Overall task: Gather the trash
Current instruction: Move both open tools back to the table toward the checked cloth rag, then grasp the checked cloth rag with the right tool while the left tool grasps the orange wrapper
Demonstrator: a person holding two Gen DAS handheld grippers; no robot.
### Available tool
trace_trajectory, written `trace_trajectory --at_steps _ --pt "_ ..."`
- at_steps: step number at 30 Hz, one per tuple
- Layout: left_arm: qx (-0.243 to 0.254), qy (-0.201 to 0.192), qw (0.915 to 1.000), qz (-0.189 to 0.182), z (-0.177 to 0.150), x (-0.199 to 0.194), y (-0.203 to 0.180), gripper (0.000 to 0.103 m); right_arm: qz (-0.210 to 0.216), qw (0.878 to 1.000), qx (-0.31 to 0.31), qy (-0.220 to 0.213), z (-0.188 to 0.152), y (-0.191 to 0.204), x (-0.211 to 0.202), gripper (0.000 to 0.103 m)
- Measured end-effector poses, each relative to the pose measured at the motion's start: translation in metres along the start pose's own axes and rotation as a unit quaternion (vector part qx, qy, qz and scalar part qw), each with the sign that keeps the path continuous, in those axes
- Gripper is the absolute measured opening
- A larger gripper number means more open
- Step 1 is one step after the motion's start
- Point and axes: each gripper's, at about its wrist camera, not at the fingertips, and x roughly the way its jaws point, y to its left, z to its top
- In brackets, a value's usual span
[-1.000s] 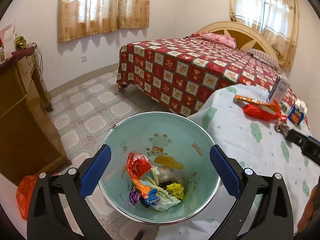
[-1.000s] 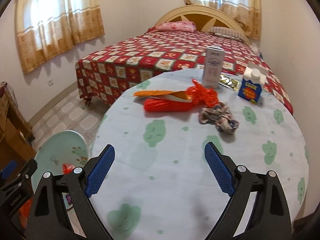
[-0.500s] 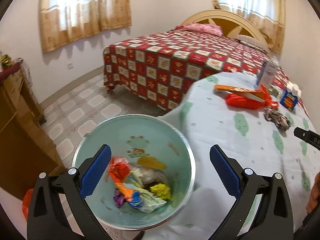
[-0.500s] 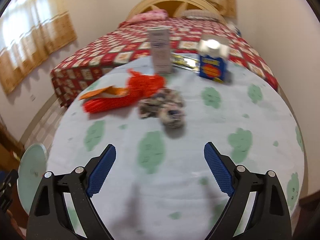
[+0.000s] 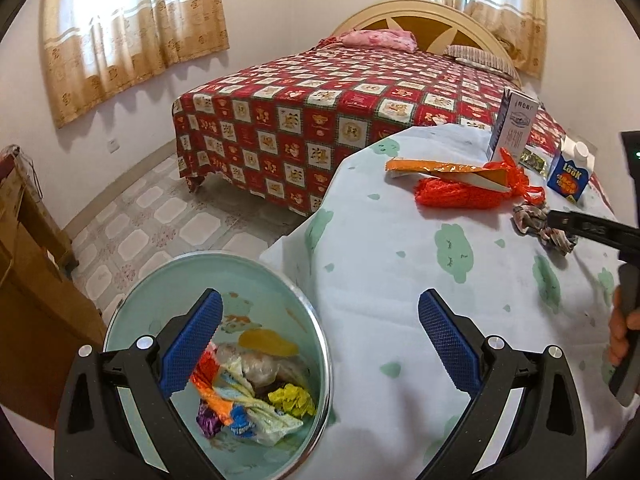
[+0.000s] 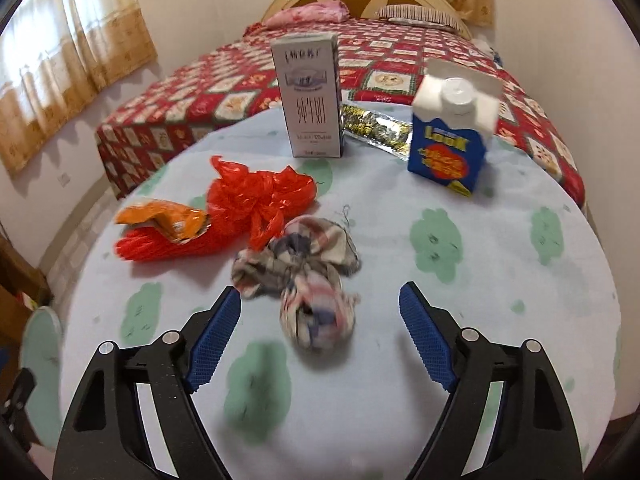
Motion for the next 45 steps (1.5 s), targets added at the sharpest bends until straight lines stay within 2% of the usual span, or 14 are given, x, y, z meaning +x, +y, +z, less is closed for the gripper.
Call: trace_trajectory --at_steps 4,6,8,12,14,17,23,24,26,27,32,38,43,45 --pt "0.013 -0.002 0.9999 -0.004 0.01 0.008 -0.01 0.096 0.005 1.0 -0.015 0.02 0.004 0.007 0.019 0.063" --pt "0.016 -0.003 0.9999 -0.004 0.013 0.011 -0.014 0.096 0.01 0.999 -0.018 0.025 0.003 0.006 0.023 0.048" --pt "0.017 -0.002 0.9998 -0.005 0.016 0.015 -0.02 0.096 0.019 0.999 -0.02 0.031 0.002 0.004 0.025 0.04" --pt "0.018 0.002 0.9997 -0.015 0.02 0.021 -0.027 0.094 0.031 0.999 -0.029 0.031 -0.004 -0.001 0.019 0.029" --pt "0.024 0.003 0.9995 -0.019 0.022 0.024 -0.033 0.089 0.032 0.999 -0.03 0.032 -0.005 -0.006 0.013 0.028" --pt "0.031 0.002 0.9992 -0.026 0.024 0.026 -0.042 0.088 0.027 0.999 -0.028 0.023 -0.01 -0.016 0.0 0.028" --pt "0.036 -0.004 0.9984 -0.042 0.04 0.032 -0.065 0.088 -0.047 0.998 -0.018 -0.023 -0.016 -0.053 -0.026 0.028" --pt "0.036 -0.006 0.9985 -0.042 0.043 0.033 -0.068 0.088 -0.049 0.998 -0.016 -0.025 -0.016 -0.056 -0.026 0.028" --pt "0.028 -0.006 0.9985 -0.048 0.053 0.037 -0.074 0.079 -0.05 0.998 -0.005 -0.027 -0.016 -0.068 -0.027 0.028" --pt "0.023 -0.007 0.9984 -0.052 0.058 0.039 -0.076 0.077 -0.05 0.998 -0.003 -0.027 -0.015 -0.072 -0.025 0.028" --pt "0.006 -0.016 0.9986 -0.051 0.096 0.053 -0.094 0.076 -0.042 0.999 0.001 -0.033 -0.009 -0.082 -0.021 0.028" --pt "-0.043 0.031 0.9974 -0.05 0.129 0.1 -0.117 0.074 -0.033 0.999 0.002 -0.038 -0.006 -0.087 -0.021 0.028" --pt "-0.061 0.099 0.9918 -0.052 0.122 0.142 -0.133 0.074 -0.031 0.999 0.006 -0.039 -0.007 -0.099 -0.026 0.028" --pt "-0.065 0.114 0.9896 -0.059 0.116 0.15 -0.134 0.066 -0.03 0.999 0.007 -0.039 -0.008 -0.1 -0.027 0.028"
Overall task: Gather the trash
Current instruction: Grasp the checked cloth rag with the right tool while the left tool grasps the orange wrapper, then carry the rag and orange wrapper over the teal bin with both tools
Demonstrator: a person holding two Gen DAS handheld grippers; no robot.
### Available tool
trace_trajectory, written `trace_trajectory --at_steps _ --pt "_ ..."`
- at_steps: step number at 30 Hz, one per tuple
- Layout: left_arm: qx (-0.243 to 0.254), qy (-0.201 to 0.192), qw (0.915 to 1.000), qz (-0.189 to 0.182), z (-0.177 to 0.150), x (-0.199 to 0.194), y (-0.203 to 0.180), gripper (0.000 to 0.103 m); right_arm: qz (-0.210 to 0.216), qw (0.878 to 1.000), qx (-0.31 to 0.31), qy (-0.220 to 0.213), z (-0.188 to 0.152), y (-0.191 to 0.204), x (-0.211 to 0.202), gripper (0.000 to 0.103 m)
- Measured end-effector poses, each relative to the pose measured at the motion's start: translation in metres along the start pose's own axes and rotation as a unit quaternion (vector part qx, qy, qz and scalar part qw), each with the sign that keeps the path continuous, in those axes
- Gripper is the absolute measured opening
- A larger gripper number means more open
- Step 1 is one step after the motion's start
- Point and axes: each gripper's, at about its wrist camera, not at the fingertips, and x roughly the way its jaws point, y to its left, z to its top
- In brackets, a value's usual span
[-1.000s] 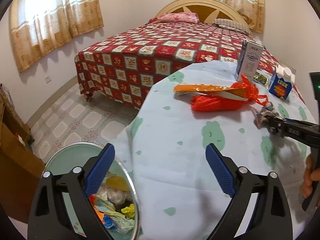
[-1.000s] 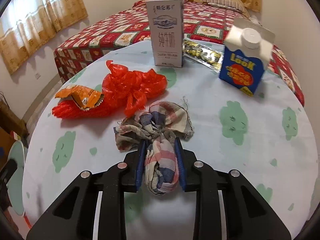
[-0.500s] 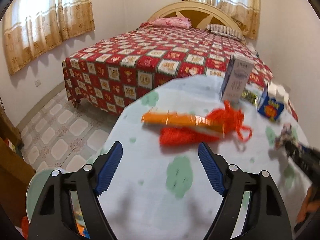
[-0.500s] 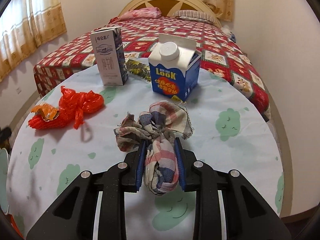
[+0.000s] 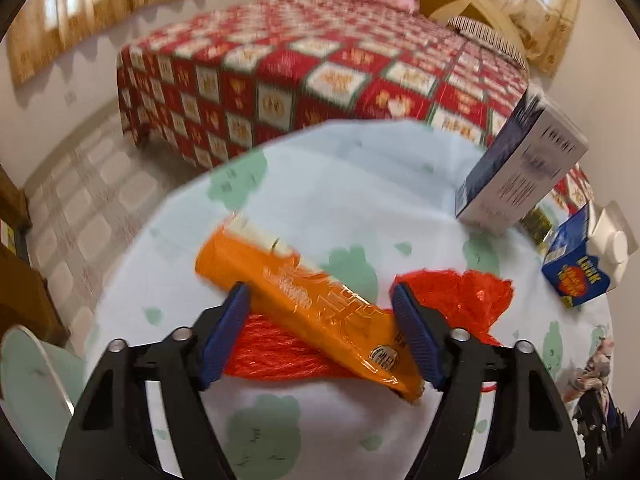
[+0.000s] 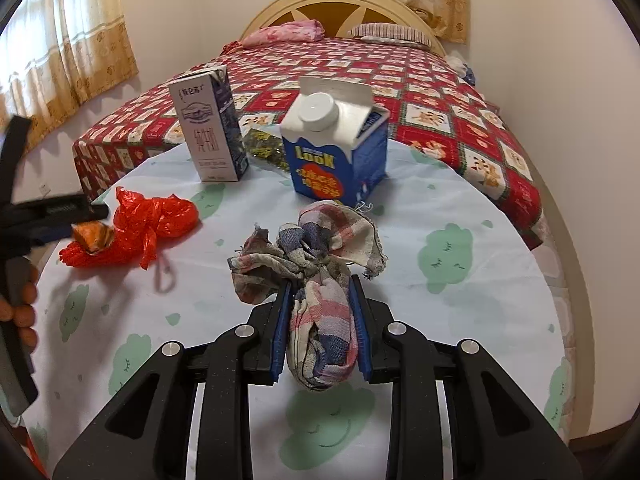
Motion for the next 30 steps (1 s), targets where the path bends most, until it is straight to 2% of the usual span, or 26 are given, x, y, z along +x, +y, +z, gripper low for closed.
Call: trace_trajectory --at_steps 1,2,3,4,5,8,13,18,22,30 --pt "0.001 0.008 0.9999 -0.012 -0.002 0.004 0.0 0.05 0.002 1.0 0.001 0.001 -0.001 -0.002 0.0 0.028" --pt "0.001 0.014 0.9995 -0.029 -0.005 0.007 0.001 0.042 0.003 1.0 0.003 0.002 -0.001 -0.003 0.0 0.028" --pt "0.003 0.015 0.9992 -0.036 -0.007 0.006 0.001 0.037 0.003 1.0 0.005 0.002 -0.002 -0.004 0.0 0.028" --pt "0.012 0.013 0.999 -0.041 -0.009 0.004 -0.001 0.029 0.003 1.0 0.007 0.002 -0.002 -0.006 -0.001 0.028" --pt "0.023 0.009 0.9987 -0.044 -0.011 0.0 -0.002 0.026 0.003 1.0 0.008 0.002 -0.003 -0.006 -0.002 0.028" --pt "0.042 -0.014 0.9979 -0.048 -0.016 -0.02 -0.003 0.022 0.004 1.0 0.011 -0.001 -0.004 -0.007 -0.005 0.028" --pt "0.065 -0.057 0.9942 -0.065 -0.022 -0.068 0.009 0.022 0.008 1.0 0.021 -0.016 -0.01 -0.006 -0.022 0.028" --pt "0.08 -0.057 0.9919 -0.081 -0.04 -0.097 0.025 0.022 0.02 0.999 0.028 -0.019 -0.02 0.002 -0.037 0.028" --pt "0.106 -0.055 0.9915 -0.053 -0.071 -0.115 0.039 0.022 0.025 0.999 0.021 -0.017 -0.028 0.015 -0.048 0.028" --pt "0.112 -0.05 0.9919 -0.034 -0.109 -0.135 0.06 0.022 0.032 0.999 0.009 -0.018 -0.044 0.042 -0.069 0.028"
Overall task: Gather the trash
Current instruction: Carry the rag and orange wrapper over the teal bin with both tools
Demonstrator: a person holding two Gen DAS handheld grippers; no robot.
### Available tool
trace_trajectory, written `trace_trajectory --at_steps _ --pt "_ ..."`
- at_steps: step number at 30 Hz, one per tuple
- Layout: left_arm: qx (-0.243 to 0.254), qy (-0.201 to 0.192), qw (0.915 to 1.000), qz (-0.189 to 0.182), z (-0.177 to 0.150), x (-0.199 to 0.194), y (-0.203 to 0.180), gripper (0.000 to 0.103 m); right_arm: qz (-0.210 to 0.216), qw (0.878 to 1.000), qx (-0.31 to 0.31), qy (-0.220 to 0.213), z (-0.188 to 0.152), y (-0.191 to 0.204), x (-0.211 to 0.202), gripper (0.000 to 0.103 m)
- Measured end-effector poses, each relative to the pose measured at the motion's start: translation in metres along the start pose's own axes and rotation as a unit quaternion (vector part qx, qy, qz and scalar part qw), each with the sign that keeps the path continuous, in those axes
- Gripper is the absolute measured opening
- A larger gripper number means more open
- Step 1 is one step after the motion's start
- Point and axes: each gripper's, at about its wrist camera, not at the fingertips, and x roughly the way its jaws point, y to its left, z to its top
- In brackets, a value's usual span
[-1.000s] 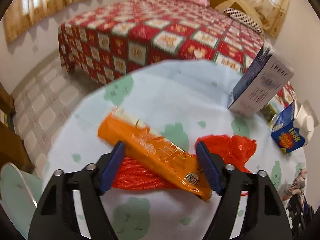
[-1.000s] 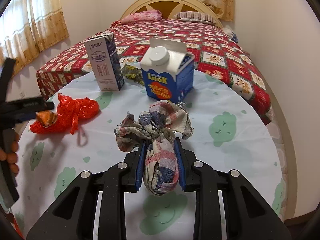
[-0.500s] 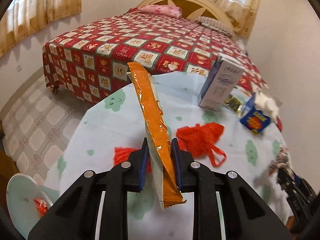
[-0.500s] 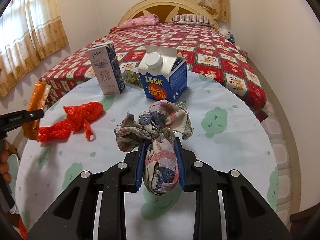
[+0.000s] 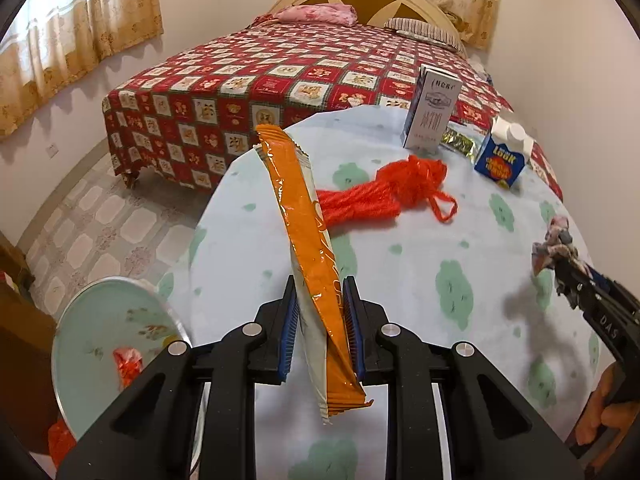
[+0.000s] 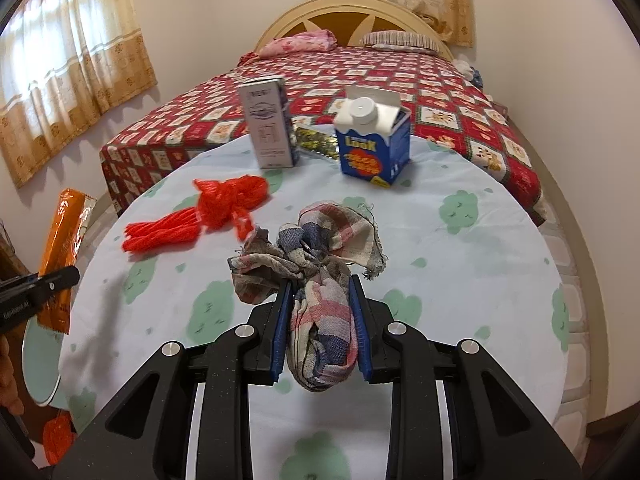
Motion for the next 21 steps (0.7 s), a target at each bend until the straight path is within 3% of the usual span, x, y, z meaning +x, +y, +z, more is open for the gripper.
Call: trace_trajectory --at_steps 21 --pt "0.014 -0.022 0.9987 0.043 -0.044 -0.044 0.01 0.022 0.021 1.0 -0.019 -0.008 -0.022 0.046 -0.037 0.028"
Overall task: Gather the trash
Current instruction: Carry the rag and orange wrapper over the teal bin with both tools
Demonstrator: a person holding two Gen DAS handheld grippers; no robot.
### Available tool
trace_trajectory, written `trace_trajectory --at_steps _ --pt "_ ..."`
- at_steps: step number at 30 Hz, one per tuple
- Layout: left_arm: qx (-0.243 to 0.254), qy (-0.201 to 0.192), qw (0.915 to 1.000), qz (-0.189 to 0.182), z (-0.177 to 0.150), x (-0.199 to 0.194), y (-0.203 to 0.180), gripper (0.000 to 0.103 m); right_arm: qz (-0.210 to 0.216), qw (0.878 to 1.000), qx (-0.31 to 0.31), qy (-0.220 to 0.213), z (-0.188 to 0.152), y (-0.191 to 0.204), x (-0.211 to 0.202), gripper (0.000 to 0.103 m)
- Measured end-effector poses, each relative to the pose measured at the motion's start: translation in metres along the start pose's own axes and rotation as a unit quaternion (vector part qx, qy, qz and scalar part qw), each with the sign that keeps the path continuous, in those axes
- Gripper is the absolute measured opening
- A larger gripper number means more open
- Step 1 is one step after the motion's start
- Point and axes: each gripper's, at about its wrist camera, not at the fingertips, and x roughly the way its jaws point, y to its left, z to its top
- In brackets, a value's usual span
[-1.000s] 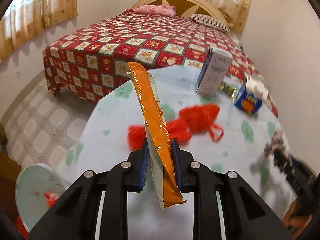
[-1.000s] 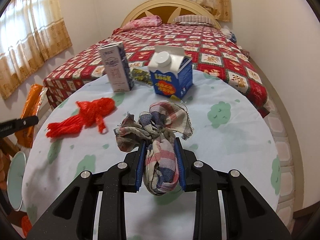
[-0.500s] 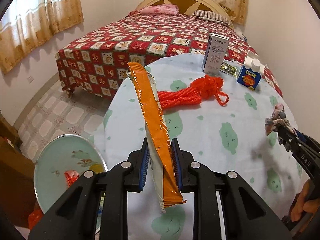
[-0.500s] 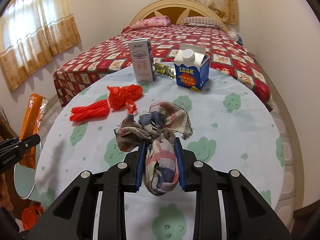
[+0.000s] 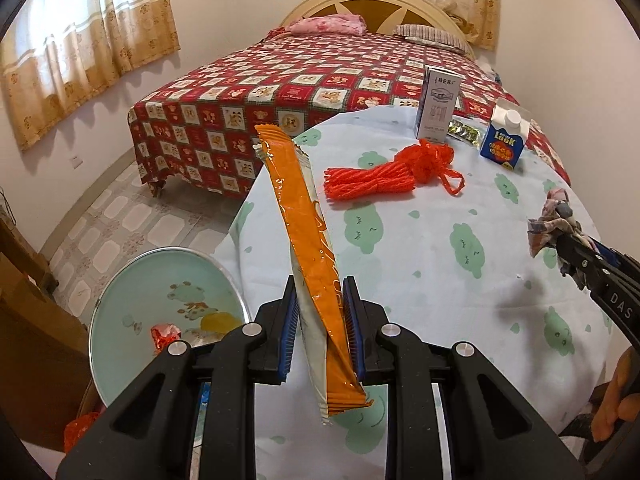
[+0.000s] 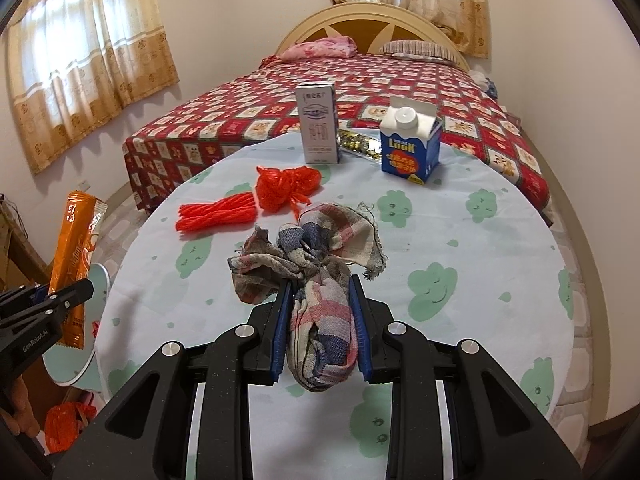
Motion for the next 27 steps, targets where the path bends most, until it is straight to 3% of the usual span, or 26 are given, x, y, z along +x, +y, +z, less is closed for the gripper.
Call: trace_trajectory --at_steps 27 --pt "-0.02 -0.009 0.9996 0.019 -0.018 -0.014 0.028 0.022 0.031 0.999 -0.032 0.005 -0.01 0.051 -0.008 0.028"
